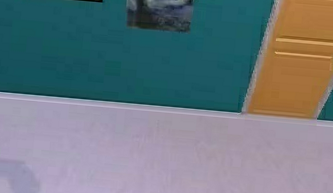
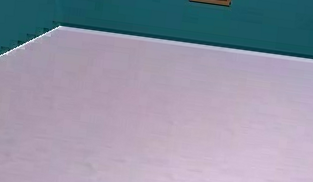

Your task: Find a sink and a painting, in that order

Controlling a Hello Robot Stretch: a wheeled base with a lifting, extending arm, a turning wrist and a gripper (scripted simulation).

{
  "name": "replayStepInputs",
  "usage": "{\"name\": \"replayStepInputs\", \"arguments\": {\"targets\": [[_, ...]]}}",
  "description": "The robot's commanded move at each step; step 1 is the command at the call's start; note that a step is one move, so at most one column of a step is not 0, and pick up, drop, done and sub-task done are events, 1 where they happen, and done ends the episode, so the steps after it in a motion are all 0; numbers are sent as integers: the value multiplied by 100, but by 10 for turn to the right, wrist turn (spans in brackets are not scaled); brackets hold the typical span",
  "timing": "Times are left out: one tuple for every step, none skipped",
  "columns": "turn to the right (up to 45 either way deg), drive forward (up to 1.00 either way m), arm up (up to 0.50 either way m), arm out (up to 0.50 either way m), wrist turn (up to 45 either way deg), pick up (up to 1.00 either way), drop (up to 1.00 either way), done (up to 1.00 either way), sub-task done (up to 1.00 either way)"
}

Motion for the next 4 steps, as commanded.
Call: {"name": "replayStepInputs", "arguments": {"targets": [[450, 0, 0, 0, 0, 0, 0, 0, 0], [450, 0, 0, 0, 0, 0, 0, 0, 0], [450, 0, 0, 0, 0, 0, 0, 0, 0], [30, 0, 0, 0, 0, 0, 0, 0, 0]]}}
